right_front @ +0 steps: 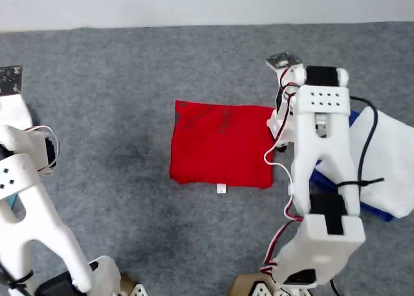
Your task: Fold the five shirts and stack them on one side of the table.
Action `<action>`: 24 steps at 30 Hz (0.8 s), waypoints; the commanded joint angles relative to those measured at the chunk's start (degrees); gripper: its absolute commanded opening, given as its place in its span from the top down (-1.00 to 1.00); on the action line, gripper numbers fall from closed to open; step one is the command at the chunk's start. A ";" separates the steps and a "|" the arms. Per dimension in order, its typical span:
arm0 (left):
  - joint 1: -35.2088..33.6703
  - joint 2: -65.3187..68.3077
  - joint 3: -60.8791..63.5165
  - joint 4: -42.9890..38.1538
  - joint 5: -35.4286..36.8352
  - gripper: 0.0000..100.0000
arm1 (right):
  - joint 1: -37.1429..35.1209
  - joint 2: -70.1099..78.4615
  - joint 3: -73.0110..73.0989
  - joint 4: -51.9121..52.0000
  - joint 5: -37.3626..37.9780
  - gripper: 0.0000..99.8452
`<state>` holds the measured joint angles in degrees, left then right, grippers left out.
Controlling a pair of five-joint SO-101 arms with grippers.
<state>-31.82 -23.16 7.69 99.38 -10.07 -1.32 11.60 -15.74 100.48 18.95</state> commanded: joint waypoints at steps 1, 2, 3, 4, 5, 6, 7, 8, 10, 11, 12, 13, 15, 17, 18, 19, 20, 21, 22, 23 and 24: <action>0.18 -1.67 -0.22 0.18 -0.53 0.99 | -3.30 -2.42 -0.35 1.01 0.09 0.45; 0.18 -1.67 -0.22 0.18 -0.53 0.99 | -4.35 -1.36 -0.35 0.04 0.00 0.45; 0.18 -1.67 -0.13 0.18 -0.53 0.99 | -5.23 -0.13 -0.44 -1.27 0.00 0.45; 0.18 -1.58 0.13 0.18 -0.53 0.99 | -5.85 1.19 -0.53 -2.86 -0.35 0.45; 0.18 -1.76 0.66 0.18 -0.53 0.99 | -6.29 2.51 -0.70 -4.53 -1.58 0.45; 0.18 -1.76 1.36 0.18 -0.53 0.99 | -6.55 3.82 -0.70 -6.37 -3.16 0.45; 0.18 -1.76 2.07 0.18 -0.53 0.99 | -6.73 5.23 -0.70 -8.13 -4.66 0.45; 0.18 -1.76 2.86 0.18 -0.62 0.99 | -6.73 6.73 -0.70 -9.63 -6.15 0.45; 0.18 -1.76 3.82 0.18 -0.62 0.99 | -6.90 9.36 -0.70 -11.65 -8.26 0.44; 0.18 -1.76 4.09 0.09 -0.62 0.99 | -7.34 10.42 -0.70 -12.44 -9.05 0.44; 0.18 -1.67 4.26 0.00 -0.62 0.99 | -7.87 11.56 -0.70 -13.23 -9.76 0.44; 0.18 -1.49 4.35 -0.18 -0.62 0.99 | -8.31 12.62 -0.70 -13.85 -10.46 0.44; 0.18 -1.41 4.35 -0.26 -0.62 0.99 | -9.36 14.73 -0.70 -15.52 -11.96 0.44; 0.18 -1.41 4.35 -0.26 -0.62 0.99 | -10.24 16.84 -0.70 -17.45 -13.71 0.44; 0.18 -1.41 4.35 -0.26 -0.62 0.99 | -10.77 17.89 -0.70 -18.51 -14.42 0.44; 0.18 -1.41 4.35 -0.26 -0.62 0.99 | -11.21 18.95 -0.70 -19.65 -15.03 0.44; 0.18 -1.41 4.35 -0.26 -0.62 0.99 | -11.47 19.91 -0.70 -20.53 -15.65 0.44; 0.18 -1.41 4.35 -0.26 -0.62 0.99 | -11.74 20.97 -0.70 -21.32 -16.35 0.44; 0.18 -1.41 4.35 -0.26 -0.62 0.99 | -11.82 22.02 -0.70 -21.93 -17.41 0.44; 0.18 -1.41 4.35 -0.26 -0.62 0.99 | -12.00 22.99 -0.79 -22.29 -18.46 0.44; 0.18 -1.41 4.35 -0.26 -0.62 0.99 | -12.00 24.04 -0.88 -22.55 -19.43 0.44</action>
<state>-31.82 -23.16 12.18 99.38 -10.07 -12.84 34.73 -15.74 79.38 2.07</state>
